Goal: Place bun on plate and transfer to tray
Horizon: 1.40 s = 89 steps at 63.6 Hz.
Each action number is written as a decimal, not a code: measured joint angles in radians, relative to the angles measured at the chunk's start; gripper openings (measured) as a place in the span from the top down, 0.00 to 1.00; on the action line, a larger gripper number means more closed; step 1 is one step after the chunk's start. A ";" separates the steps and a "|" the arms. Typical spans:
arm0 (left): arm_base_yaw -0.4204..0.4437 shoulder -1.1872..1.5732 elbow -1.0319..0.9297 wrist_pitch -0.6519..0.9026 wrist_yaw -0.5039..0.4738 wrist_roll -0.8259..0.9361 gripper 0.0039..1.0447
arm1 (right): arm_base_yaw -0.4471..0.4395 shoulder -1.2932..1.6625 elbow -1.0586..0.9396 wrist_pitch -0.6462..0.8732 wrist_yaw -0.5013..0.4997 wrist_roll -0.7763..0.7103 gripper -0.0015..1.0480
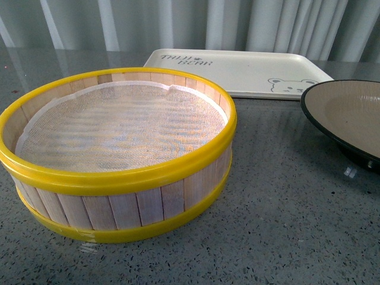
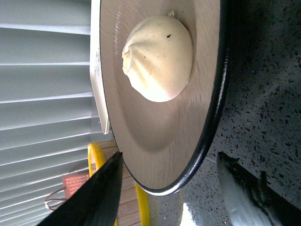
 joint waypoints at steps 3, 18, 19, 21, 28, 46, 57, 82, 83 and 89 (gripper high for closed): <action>0.000 0.000 0.000 0.000 0.000 0.000 0.06 | -0.001 0.001 0.000 0.003 0.000 0.000 0.57; 0.000 0.000 0.000 0.000 0.000 0.000 0.06 | -0.019 0.006 0.000 0.013 -0.010 0.015 0.97; 0.000 0.000 0.000 0.000 0.000 0.000 0.06 | -0.021 0.006 0.000 0.014 -0.012 0.012 0.98; 0.000 0.000 0.000 0.000 0.000 0.000 0.06 | -0.022 0.006 0.000 0.016 -0.013 0.005 0.98; 0.000 0.000 0.000 0.000 0.000 0.000 0.06 | -0.029 0.006 -0.001 0.016 -0.021 0.016 0.98; 0.000 0.000 0.000 0.000 0.000 0.000 0.06 | -0.034 -0.061 -0.040 0.084 -0.012 0.060 0.98; 0.000 0.000 0.000 0.000 0.000 0.000 0.06 | -0.029 -0.079 -0.061 0.193 0.008 0.133 0.98; 0.000 0.000 0.000 0.000 0.000 0.000 0.06 | 0.063 0.133 -0.005 0.475 0.079 0.249 0.98; 0.000 0.000 0.000 0.000 0.000 0.000 0.06 | 0.069 0.151 0.006 0.491 0.084 0.255 0.98; 0.000 0.000 0.000 0.000 0.000 0.000 0.06 | 0.092 0.223 0.065 0.542 0.109 0.272 0.98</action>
